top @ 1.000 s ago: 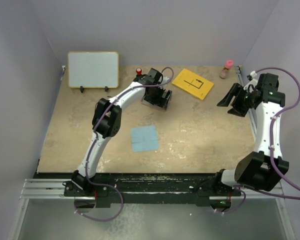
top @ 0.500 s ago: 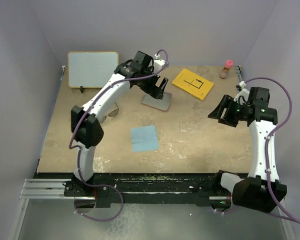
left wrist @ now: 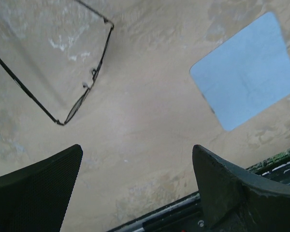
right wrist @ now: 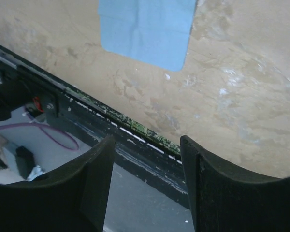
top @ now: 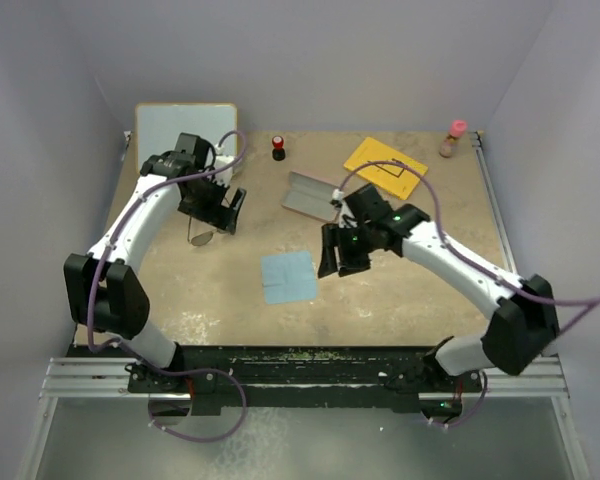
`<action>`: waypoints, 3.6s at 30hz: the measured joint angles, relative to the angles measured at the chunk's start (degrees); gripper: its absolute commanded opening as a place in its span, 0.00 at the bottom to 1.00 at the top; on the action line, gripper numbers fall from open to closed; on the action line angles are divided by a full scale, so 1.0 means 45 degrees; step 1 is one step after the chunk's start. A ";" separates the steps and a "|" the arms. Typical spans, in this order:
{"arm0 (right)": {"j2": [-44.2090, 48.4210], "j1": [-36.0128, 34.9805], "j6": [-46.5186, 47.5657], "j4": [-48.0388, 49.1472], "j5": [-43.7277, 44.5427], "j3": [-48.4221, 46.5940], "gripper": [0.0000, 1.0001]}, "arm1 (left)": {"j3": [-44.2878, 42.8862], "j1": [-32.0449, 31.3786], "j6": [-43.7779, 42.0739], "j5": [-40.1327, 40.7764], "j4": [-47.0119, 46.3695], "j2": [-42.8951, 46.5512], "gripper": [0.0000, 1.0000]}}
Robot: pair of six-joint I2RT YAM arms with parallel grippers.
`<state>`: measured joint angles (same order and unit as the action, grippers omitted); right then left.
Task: Organize the sunglasses
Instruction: Fold the glasses cleaning cloth at the center of the board.
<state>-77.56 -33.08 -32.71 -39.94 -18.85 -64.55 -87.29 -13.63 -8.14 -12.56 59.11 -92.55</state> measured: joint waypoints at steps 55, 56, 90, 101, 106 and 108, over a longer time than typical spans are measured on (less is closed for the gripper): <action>-0.6659 -0.3254 0.0811 0.1836 0.2370 -0.1088 0.42 | 0.2336 0.0165 0.0010 -0.0170 -0.0034 0.1384 0.98; -0.6683 -0.3254 0.0680 0.1826 0.2409 -0.1103 0.41 | 0.2336 0.0165 0.0010 -0.0170 -0.0039 0.1384 0.98; -0.6630 -0.3419 -0.1627 0.1438 0.4323 -0.1520 0.00 | 0.2880 -0.0384 0.0000 -0.2565 0.0141 0.1379 0.96; -0.6611 -0.3410 -0.2662 0.1894 0.4313 -0.1579 0.00 | 0.4269 -0.2293 0.1666 -0.1632 -0.0840 0.1515 0.87; -0.6577 -0.3410 -0.3007 0.1982 0.4313 -0.1195 0.00 | 0.4211 -0.2399 0.2618 -0.0685 -0.0899 0.0000 0.83; -0.6552 -0.3410 -0.3172 0.2011 0.4279 -0.1035 0.00 | 0.4206 -0.2433 0.3036 -0.0214 -0.0826 -0.0636 0.82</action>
<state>-107.04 -48.42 -46.98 -30.89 0.40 -69.21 -68.36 -24.58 5.52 -13.52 55.40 -95.42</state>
